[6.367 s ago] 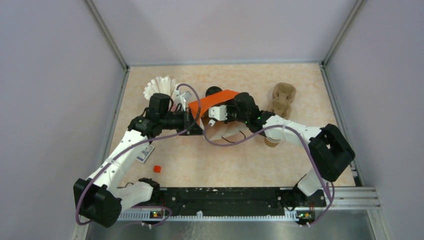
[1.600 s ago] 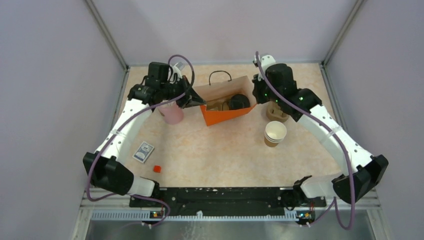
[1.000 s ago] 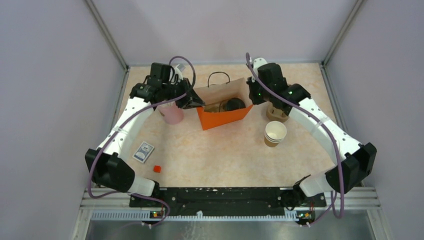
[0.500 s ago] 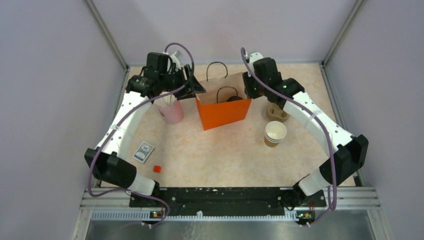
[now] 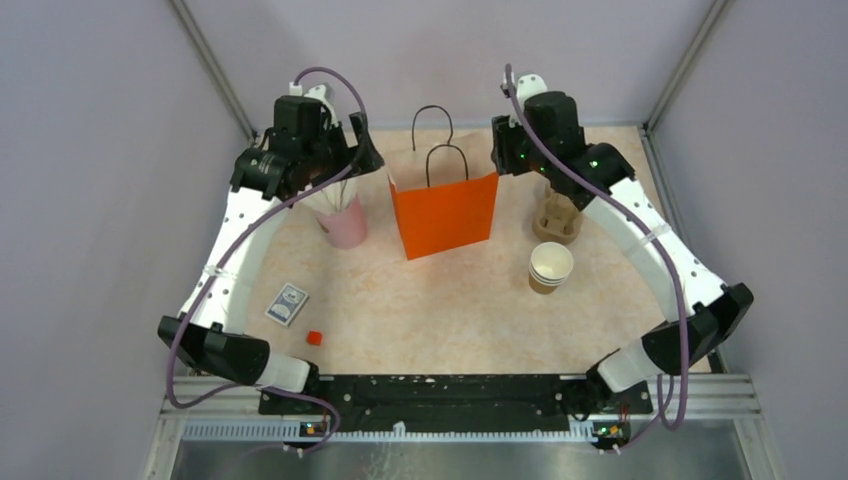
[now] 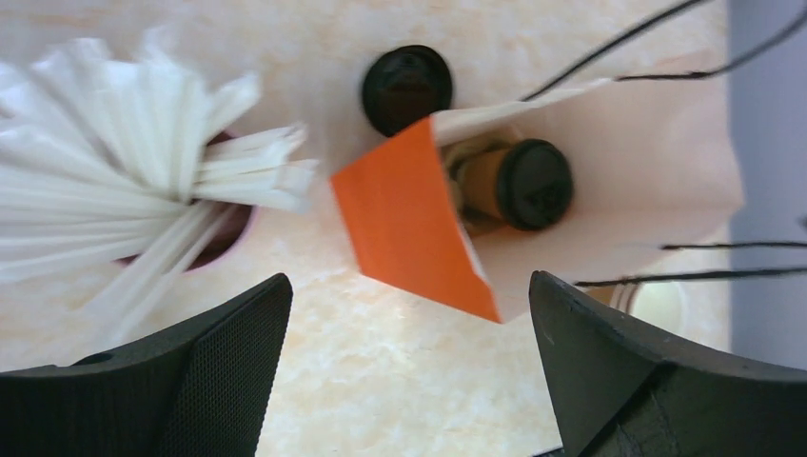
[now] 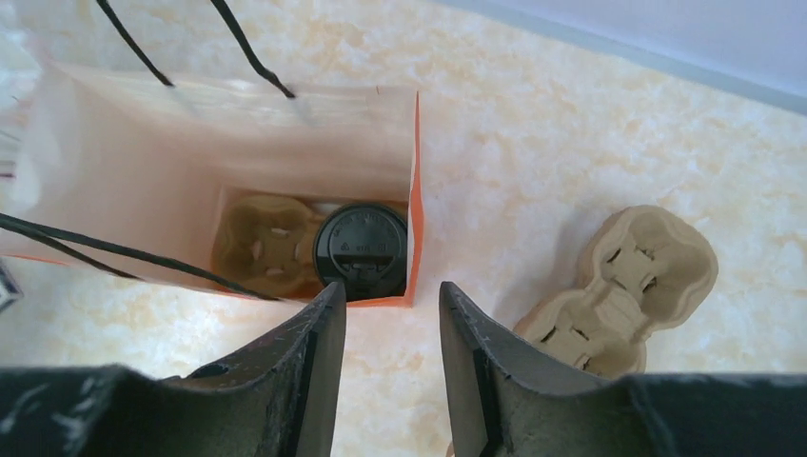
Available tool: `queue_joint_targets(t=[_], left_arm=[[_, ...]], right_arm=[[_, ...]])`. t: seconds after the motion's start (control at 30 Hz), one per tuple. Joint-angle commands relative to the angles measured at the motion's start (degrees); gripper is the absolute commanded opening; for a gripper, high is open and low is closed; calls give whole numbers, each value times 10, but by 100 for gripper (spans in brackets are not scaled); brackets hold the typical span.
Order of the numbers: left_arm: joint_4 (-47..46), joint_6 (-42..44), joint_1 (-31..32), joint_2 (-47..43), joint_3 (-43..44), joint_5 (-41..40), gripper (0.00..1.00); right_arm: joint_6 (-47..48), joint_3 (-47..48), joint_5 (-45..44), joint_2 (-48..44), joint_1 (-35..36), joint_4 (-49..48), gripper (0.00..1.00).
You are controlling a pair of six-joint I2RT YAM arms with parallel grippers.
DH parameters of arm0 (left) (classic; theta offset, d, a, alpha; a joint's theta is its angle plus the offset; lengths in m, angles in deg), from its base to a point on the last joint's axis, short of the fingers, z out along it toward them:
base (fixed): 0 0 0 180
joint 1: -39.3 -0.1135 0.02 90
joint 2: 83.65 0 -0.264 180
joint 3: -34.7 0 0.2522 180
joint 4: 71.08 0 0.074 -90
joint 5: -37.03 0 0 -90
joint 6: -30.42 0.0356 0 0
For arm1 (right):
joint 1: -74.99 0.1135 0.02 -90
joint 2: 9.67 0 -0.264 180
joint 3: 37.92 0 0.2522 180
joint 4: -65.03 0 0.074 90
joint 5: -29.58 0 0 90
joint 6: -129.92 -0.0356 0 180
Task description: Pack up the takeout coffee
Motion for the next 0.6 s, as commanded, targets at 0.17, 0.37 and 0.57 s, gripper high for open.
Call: queue_joint_targets(t=[0.17, 0.37, 0.57], left_arm=[[45, 33, -77, -95, -82, -120, 84], [22, 29, -110, -143, -169, -119, 70], [-24, 25, -116, -126, -206, -74, 57]], right_arm=[[-21, 19, 27, -110, -5, -7, 47], [-27, -15, 25, -137, -5, -10, 64], [-24, -22, 32, -138, -5, -15, 85]])
